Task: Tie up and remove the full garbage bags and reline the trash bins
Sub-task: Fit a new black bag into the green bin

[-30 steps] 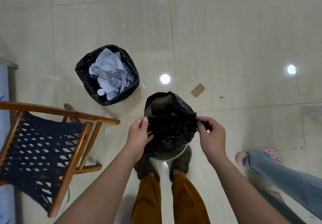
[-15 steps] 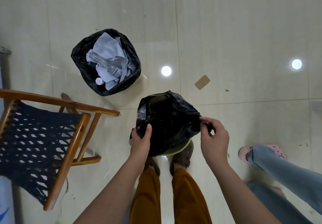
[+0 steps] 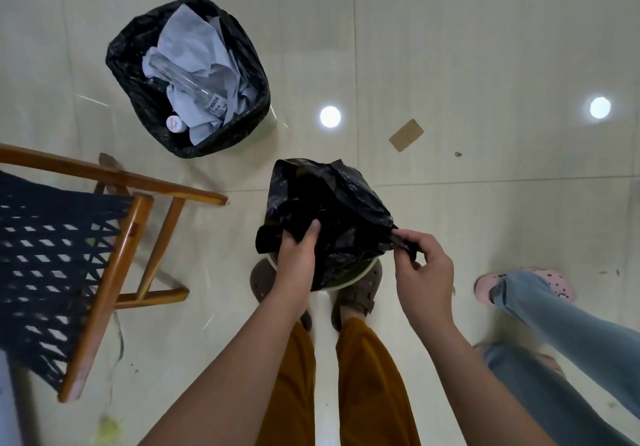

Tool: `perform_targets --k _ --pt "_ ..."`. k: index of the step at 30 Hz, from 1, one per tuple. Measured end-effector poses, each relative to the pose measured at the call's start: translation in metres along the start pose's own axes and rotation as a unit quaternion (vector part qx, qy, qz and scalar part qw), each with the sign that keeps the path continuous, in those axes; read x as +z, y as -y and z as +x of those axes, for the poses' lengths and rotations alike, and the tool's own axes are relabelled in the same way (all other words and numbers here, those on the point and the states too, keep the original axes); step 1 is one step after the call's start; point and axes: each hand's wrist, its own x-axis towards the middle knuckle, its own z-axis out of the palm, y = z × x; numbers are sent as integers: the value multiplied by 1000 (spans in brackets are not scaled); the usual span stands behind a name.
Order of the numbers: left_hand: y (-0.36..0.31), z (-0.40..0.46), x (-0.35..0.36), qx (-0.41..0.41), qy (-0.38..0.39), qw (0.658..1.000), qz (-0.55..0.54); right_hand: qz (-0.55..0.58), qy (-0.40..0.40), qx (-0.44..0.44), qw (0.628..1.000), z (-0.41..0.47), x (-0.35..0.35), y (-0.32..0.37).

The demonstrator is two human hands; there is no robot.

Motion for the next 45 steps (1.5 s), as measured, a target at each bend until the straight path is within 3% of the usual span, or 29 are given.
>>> perform_targets --k 3,5,8,13,16,19,22,24,27,29,31,34,38,40,43,45 --pt "5 -6 -9 -2 -57 981 186 -10 9 18 1000 -1 -2 -1" --pt "4 -11 -14 -57 -99 965 238 11 19 43 999 -2 -2 -2" --pt "2 -21 -13 -92 -47 988 116 51 17 62 997 -4 -2 -1" --pt "-8 -21 -4 -15 0 996 -93 59 6 64 996 -2 1 -8" --pt "-11 -25 2 15 -20 991 -131 23 16 62 998 -4 1 -17" --pt "-16 -28 4 29 -45 995 -78 -28 41 64 997 -9 1 -22" --pt "-19 -23 1 -35 -84 994 -64 -54 57 101 992 -13 1 -25" --pt "-22 -20 -2 -71 -59 989 -115 -43 46 124 990 -15 0 -24" --pt "-25 -15 -5 -28 -35 987 -154 -42 25 134 990 -12 0 -19" --pt "-20 -10 -9 22 -90 993 -78 -58 27 130 989 -9 1 -18" --pt "-11 -4 -18 87 -174 977 87 -74 48 122 989 -5 4 -21" --pt "-3 8 -36 164 -197 947 195 -148 114 94 978 3 8 -33" --pt "6 31 -63 158 -255 903 308 -279 248 67 925 11 14 -55" --pt "9 40 -76 127 -254 890 358 -333 288 59 896 12 14 -64" --pt "3 41 -89 105 -196 875 431 -368 295 61 880 14 12 -68" --pt "-3 34 -89 174 -170 843 480 -366 285 55 884 14 11 -66"
